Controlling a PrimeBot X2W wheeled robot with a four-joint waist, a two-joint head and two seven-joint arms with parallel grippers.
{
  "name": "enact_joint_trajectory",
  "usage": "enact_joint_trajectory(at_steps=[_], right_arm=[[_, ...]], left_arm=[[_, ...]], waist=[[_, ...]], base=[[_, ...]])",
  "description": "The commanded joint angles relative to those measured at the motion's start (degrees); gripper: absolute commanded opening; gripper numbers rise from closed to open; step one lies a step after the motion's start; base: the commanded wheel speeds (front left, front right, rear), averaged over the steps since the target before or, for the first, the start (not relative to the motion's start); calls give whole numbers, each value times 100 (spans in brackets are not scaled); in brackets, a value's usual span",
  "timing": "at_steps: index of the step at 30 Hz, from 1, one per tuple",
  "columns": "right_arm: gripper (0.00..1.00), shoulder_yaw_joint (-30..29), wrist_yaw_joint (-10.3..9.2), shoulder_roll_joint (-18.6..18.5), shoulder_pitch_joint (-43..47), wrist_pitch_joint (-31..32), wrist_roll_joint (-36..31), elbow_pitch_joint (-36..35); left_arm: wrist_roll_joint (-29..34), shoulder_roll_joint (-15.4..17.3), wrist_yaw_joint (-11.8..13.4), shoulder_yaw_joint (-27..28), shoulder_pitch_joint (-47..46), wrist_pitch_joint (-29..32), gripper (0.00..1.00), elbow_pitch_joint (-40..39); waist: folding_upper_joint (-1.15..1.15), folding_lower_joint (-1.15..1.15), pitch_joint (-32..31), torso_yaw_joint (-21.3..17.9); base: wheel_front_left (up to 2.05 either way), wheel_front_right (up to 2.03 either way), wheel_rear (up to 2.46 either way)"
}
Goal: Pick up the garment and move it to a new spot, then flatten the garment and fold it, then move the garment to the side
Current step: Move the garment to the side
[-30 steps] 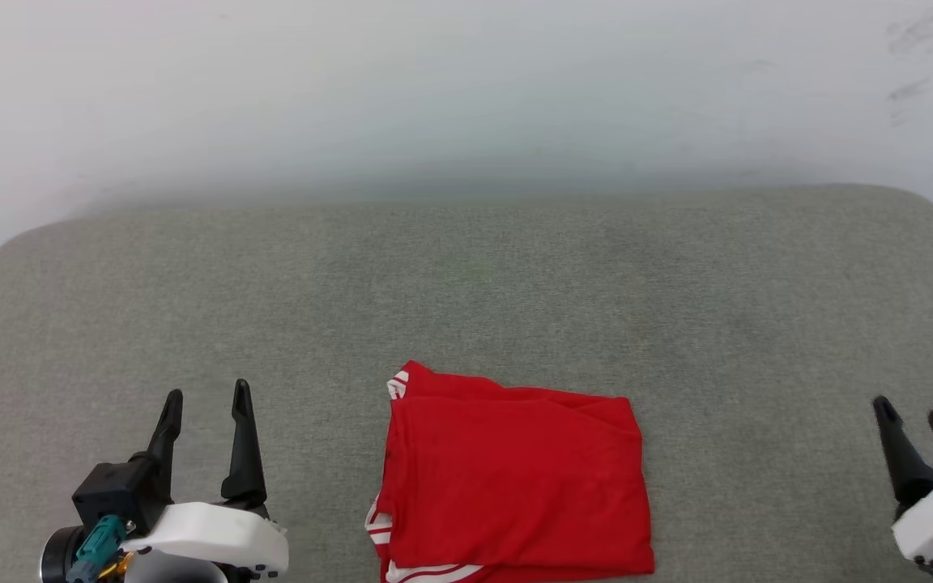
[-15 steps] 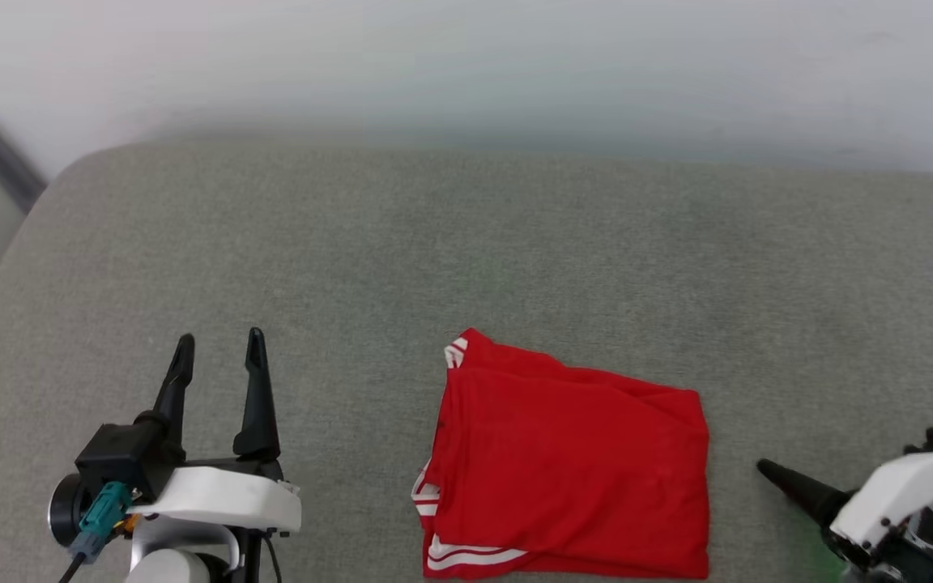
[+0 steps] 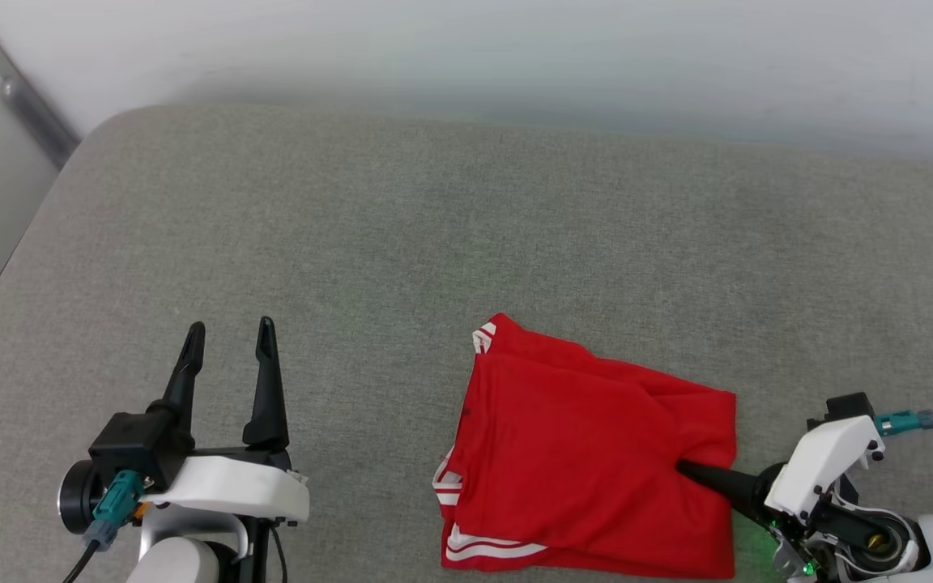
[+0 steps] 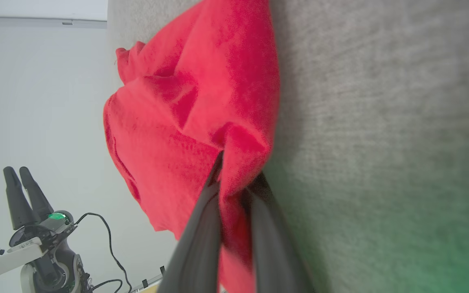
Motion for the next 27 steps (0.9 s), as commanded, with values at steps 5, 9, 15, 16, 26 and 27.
enact_joint_trajectory(at_steps=[5, 9, 15, 16, 26, 27], right_arm=[[0, 260, -2, -244, -79, -372, -285, -288], [0, 704, -2, -516, -28, -679, -877, -425], [0, 1220, -2, -961, -132, -914, -1842, -509], [0, 1267, -2, -994, -174, -933, -1935, -491], [0, 1547, -2, -1226, -933, -1427, -2760, -71], [0, 1555, -2, -1259, -1067, -1551, -2824, -15]], left_arm=[[83, 91, -10, 42, 83, -26, 100, 76], [69, 149, 10, 68, 203, -13, 100, 67], [43, 169, 4, 13, 299, 26, 100, -59], [51, 169, -3, -2, 290, 29, 100, -86], [235, 179, -138, -236, -233, 133, 100, -280], [259, 201, -150, -243, -330, 161, 100, -300]], waist=[[0, 0, -194, -175], [0, 0, -375, -473], [0, 0, -421, -1218], [0, 0, -396, -1383], [0, 0, 446, -2798], [0, 0, 594, -2901]], base=[[0, 0, 0], [0, 0, 0], [0, 0, 0], [0, 0, 0], [0, 0, 0], [0, 0, 0]])
